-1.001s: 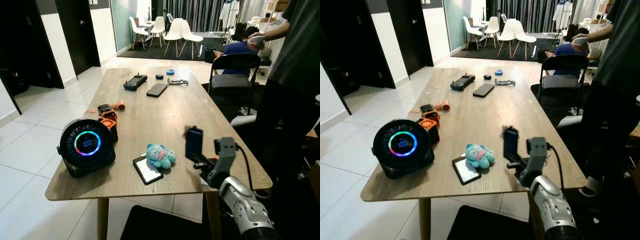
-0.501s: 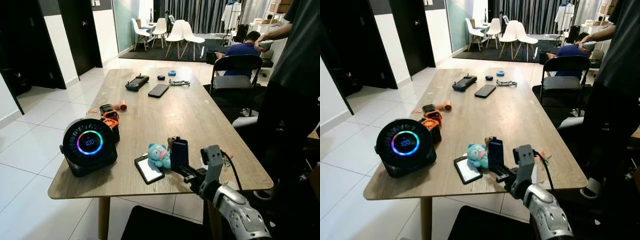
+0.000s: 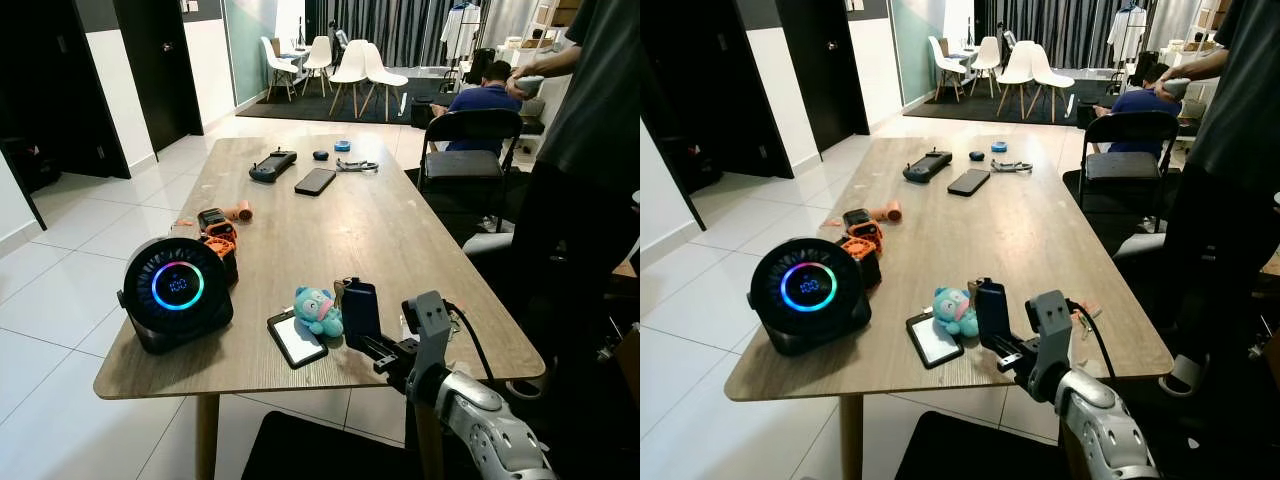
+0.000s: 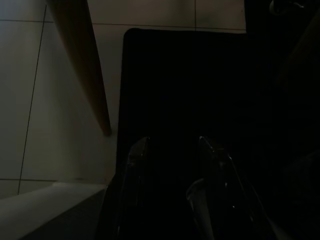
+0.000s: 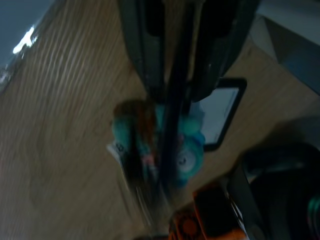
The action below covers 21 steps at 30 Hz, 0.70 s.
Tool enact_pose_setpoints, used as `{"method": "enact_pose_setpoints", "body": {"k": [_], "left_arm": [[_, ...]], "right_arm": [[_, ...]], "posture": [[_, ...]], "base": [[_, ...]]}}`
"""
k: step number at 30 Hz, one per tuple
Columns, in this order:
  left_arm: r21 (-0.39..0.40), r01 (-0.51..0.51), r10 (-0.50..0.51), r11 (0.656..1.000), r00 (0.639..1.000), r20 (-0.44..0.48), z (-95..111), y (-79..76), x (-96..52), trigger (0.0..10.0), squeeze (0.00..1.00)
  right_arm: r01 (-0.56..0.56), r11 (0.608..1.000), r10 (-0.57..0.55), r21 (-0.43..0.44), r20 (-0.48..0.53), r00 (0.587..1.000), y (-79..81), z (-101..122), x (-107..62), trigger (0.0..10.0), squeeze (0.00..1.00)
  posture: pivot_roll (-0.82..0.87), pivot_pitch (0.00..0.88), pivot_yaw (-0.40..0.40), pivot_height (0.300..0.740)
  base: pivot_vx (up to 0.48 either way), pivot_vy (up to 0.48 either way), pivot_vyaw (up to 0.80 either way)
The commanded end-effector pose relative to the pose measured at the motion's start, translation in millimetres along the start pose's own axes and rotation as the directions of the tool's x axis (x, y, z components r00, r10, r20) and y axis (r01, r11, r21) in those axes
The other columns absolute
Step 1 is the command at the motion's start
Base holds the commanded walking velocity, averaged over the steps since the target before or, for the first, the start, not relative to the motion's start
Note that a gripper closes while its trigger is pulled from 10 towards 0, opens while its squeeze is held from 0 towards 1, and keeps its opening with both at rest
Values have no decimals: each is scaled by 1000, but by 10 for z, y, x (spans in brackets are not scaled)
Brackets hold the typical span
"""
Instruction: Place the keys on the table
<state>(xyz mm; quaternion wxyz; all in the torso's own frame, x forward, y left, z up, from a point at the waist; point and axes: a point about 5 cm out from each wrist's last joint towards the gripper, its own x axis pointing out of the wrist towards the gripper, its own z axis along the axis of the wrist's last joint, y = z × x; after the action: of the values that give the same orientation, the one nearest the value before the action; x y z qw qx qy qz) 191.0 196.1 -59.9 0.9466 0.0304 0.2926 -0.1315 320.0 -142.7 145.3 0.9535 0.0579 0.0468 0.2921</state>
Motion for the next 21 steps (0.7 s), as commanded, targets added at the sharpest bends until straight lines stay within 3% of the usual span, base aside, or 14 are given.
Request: {"method": "enact_pose_setpoints", "body": {"k": [1,2,3,4,11,14,18,21], "left_arm": [[-6,-5,5,1000,1000,-8,-54,2,-38,10000,0],[-6,-5,5,1000,1000,-7,-53,0,-37,10000,0],[-5,-2,2,1000,1000,-4,-51,-8,-36,10000,0],[-5,-1,1,1000,1000,-2,-50,-12,-36,10000,0],[-2,5,-5,1000,1000,9,-45,-21,-40,10000,0],[0,9,-9,1000,1000,17,-31,-26,-36,10000,0],[1,9,-9,1000,1000,25,-15,-26,-30,10000,0],[3,9,-9,1000,1000,30,-5,-27,-27,10000,0]], "right_arm": [[5,1000,-5,3,5,1000,2,20,-28,10000,882],[8,1000,-8,2,7,1000,0,29,-31,10000,741],[19,1000,-19,-3,25,1000,-18,77,-47,10000,39],[24,1000,-24,-1,37,999,-30,104,-57,10000,0],[41,999,-41,8,76,996,-62,198,-104,10000,0],[20,999,-24,34,141,990,-42,324,-137,10000,0],[-25,993,-7,118,260,965,-28,505,-170,10000,0],[-40,977,-44,211,377,925,-92,675,-225,10000,0]], "posture": [[22,96,43,740],[22,96,43,740],[22,96,43,740],[22,96,43,740],[20,101,47,740],[20,102,48,740],[20,101,47,740],[20,100,45,740]], "base": [[0,0,0],[0,0,0],[0,0,0],[0,0,0],[0,0,0],[0,0,0],[0,0,0],[0,0,0]]}}
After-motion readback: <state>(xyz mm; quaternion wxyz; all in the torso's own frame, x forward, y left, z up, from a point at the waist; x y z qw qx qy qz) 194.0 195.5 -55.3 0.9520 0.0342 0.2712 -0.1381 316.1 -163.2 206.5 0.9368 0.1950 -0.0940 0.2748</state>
